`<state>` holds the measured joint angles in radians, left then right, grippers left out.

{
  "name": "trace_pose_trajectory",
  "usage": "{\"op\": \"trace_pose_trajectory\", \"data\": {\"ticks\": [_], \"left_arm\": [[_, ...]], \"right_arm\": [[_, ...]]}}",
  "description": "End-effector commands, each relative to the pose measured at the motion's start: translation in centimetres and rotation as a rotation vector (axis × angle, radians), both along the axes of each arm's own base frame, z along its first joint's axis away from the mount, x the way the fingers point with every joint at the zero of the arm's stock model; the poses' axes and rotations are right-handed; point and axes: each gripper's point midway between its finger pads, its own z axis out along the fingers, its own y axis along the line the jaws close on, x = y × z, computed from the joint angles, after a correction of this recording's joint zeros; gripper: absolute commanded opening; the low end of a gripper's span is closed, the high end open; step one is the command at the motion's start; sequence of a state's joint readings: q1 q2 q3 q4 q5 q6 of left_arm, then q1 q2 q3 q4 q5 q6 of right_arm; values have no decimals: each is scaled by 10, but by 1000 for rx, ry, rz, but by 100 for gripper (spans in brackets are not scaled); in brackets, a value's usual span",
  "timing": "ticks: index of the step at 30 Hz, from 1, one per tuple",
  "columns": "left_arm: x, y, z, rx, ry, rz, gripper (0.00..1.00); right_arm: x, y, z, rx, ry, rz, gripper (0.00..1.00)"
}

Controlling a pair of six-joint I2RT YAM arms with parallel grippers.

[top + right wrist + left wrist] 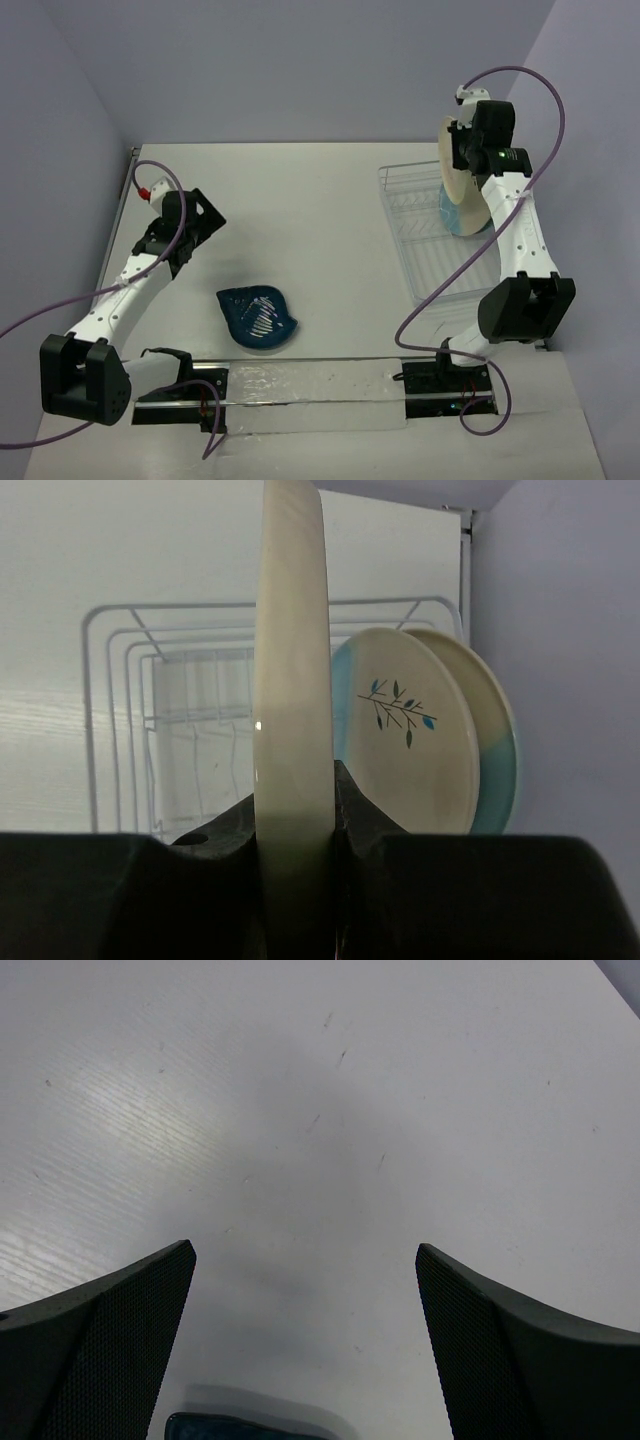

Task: Load the plates into the dish rack

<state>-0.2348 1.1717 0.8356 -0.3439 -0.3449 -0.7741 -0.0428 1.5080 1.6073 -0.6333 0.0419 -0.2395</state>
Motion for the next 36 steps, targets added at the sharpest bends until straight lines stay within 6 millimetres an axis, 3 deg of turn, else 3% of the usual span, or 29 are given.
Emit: {"op": "trace_pose_trajectory", "data": {"ticks": [1, 11, 27, 36], "left_arm": [[9, 1, 22, 4, -46, 19, 99], [12, -6, 22, 4, -25, -29, 99], [11, -6, 15, 11, 5, -32, 99], [15, -7, 13, 15, 18, -33, 99]], "right_arm": [[23, -25, 54, -65, -186, -44, 0], [30, -29, 18, -112, -119, 130, 0], [43, -42, -16, -126, -57, 109, 0], [52, -50, -47, -135, -12, 82, 0]]}}
